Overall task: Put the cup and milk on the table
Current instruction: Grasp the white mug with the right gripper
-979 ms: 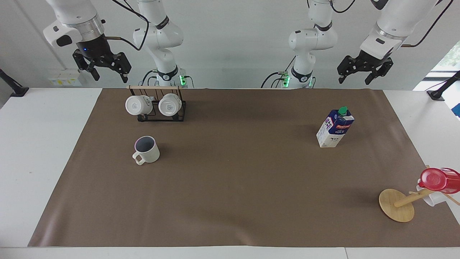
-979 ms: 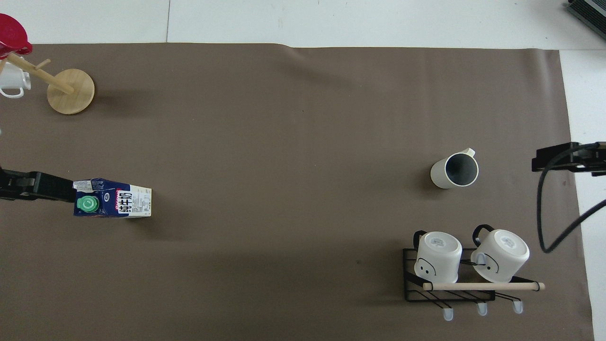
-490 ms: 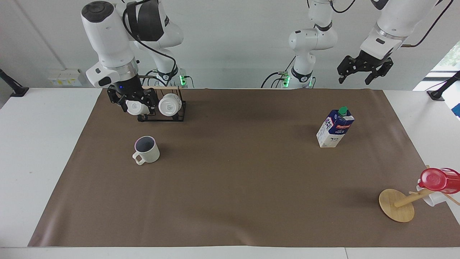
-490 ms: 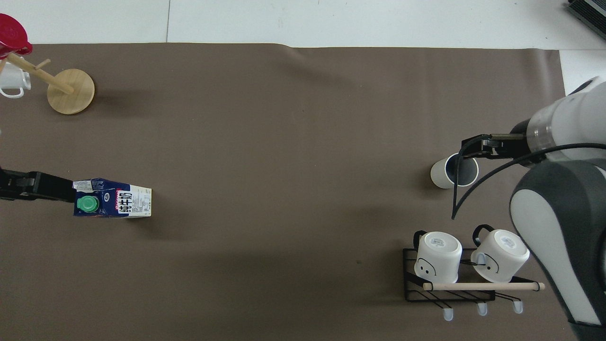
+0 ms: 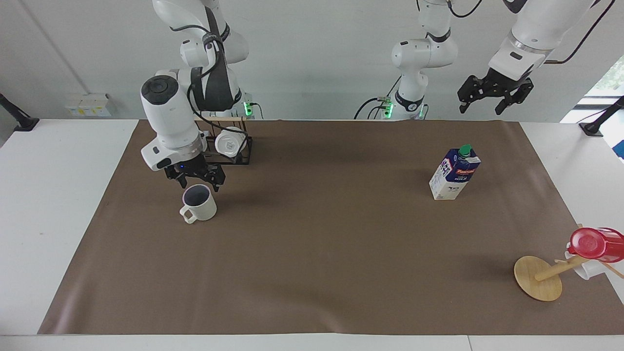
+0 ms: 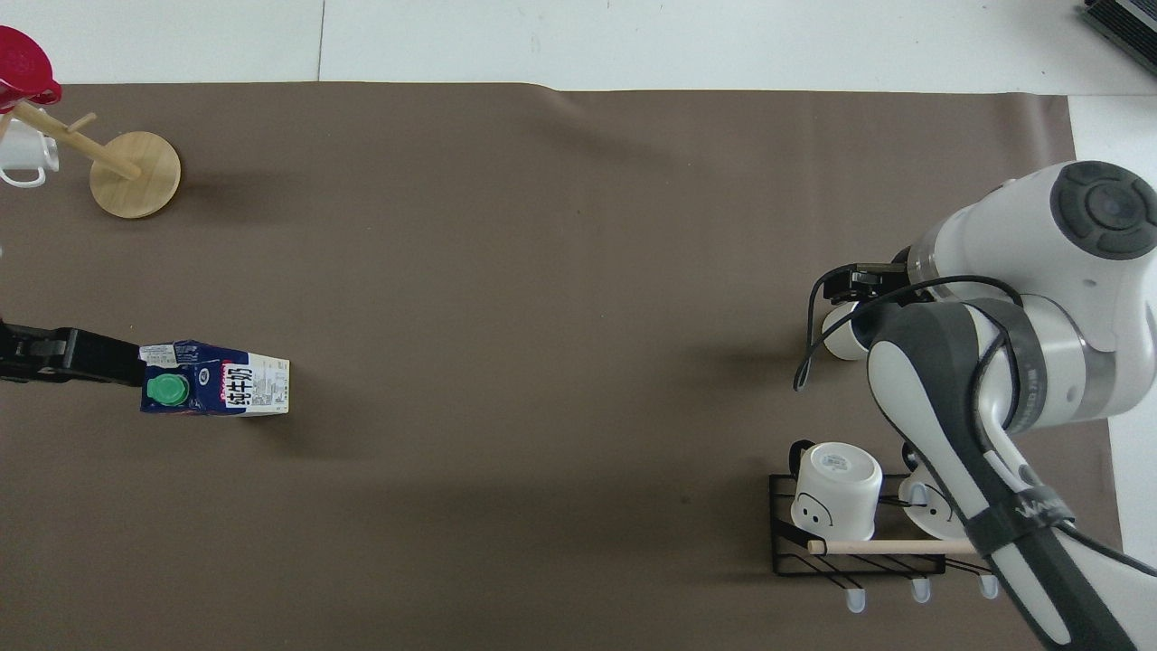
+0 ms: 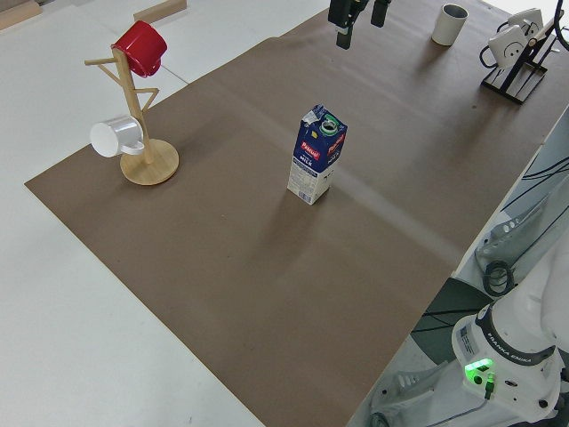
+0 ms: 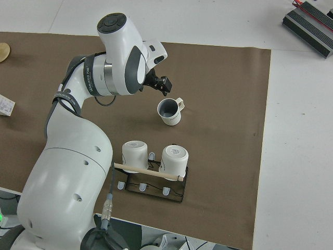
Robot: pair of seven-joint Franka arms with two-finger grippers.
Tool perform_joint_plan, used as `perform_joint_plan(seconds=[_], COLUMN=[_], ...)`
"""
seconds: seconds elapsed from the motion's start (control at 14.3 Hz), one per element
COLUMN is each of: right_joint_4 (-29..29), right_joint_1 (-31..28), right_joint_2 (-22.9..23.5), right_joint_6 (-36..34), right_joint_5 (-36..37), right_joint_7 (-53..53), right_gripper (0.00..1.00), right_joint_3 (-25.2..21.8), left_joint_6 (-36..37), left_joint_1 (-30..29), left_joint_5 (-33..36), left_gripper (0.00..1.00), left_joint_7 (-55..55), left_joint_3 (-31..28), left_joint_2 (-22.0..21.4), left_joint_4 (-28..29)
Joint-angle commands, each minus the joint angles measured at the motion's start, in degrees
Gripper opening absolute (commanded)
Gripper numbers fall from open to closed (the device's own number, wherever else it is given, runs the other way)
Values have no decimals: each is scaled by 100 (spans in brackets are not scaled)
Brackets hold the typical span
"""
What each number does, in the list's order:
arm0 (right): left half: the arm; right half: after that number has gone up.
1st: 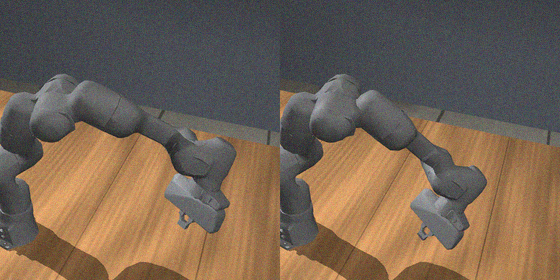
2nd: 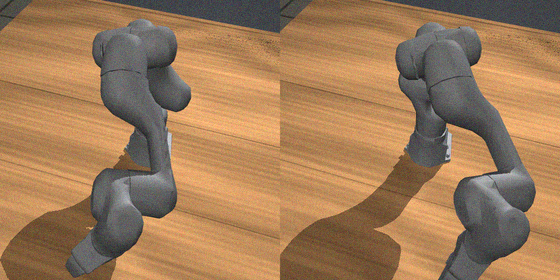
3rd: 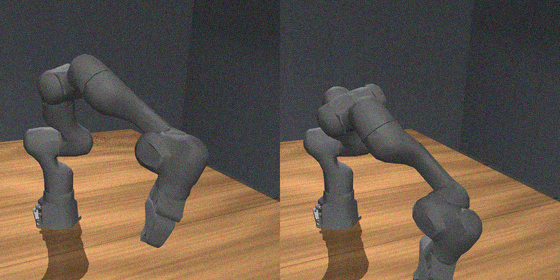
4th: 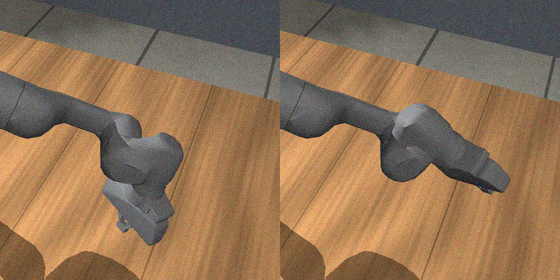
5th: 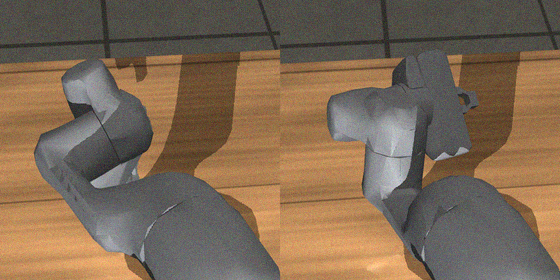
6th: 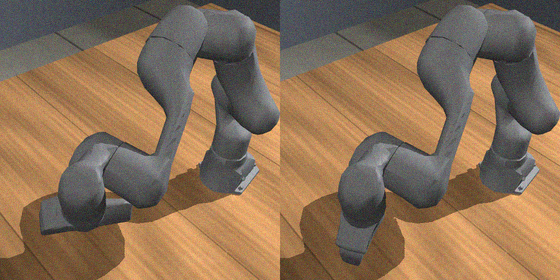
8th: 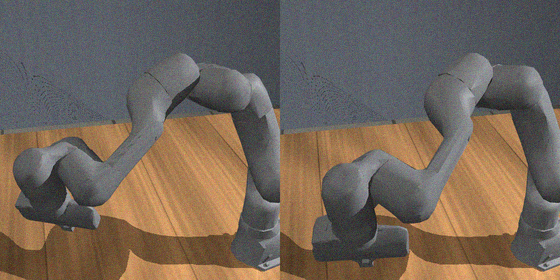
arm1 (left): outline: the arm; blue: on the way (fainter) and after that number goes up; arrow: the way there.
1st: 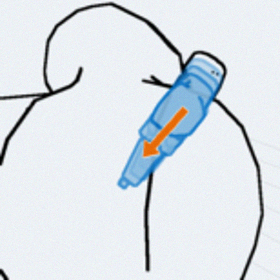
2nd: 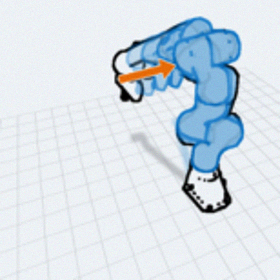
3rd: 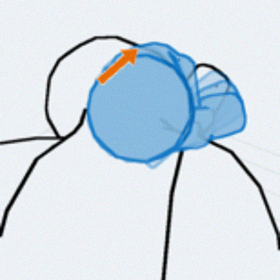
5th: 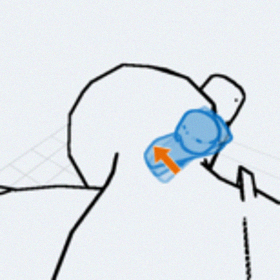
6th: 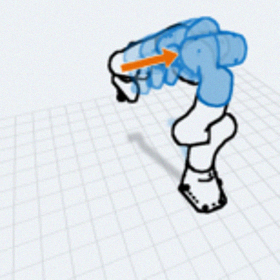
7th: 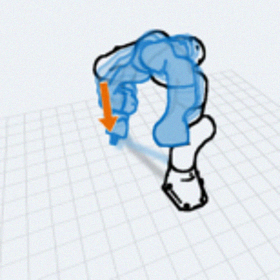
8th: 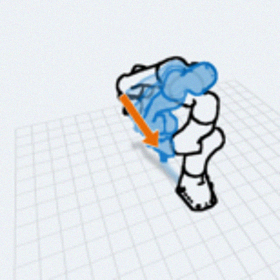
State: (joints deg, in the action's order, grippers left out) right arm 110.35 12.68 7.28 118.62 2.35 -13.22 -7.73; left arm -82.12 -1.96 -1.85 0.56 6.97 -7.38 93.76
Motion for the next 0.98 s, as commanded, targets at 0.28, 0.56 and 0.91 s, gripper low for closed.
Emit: perform_joint_plan(seconds=[0.28, 0.56, 0.91], right_joint_4=[346, 452, 514], right_joint_1=[-64, -82, -108], right_joint_2=[283, 467, 608], right_joint_6=[582, 741, 979], right_joint_5=[-41, -41, -41], right_joint_7=[4, 127, 136], right_gripper=[100, 100, 100], right_joint_3=[35, 35, 35], left_joint_6=[134, 134, 134], left_joint_1=[-94, -85, -85], left_joint_5=[-96, -96, -96], left_gripper=[100, 100, 100], left_joint_7=[-21, -21, -21], left_joint_3=[24, 24, 24], left_joint_2=[0, 0, 0], left_joint_4=[-104, -104, -104])
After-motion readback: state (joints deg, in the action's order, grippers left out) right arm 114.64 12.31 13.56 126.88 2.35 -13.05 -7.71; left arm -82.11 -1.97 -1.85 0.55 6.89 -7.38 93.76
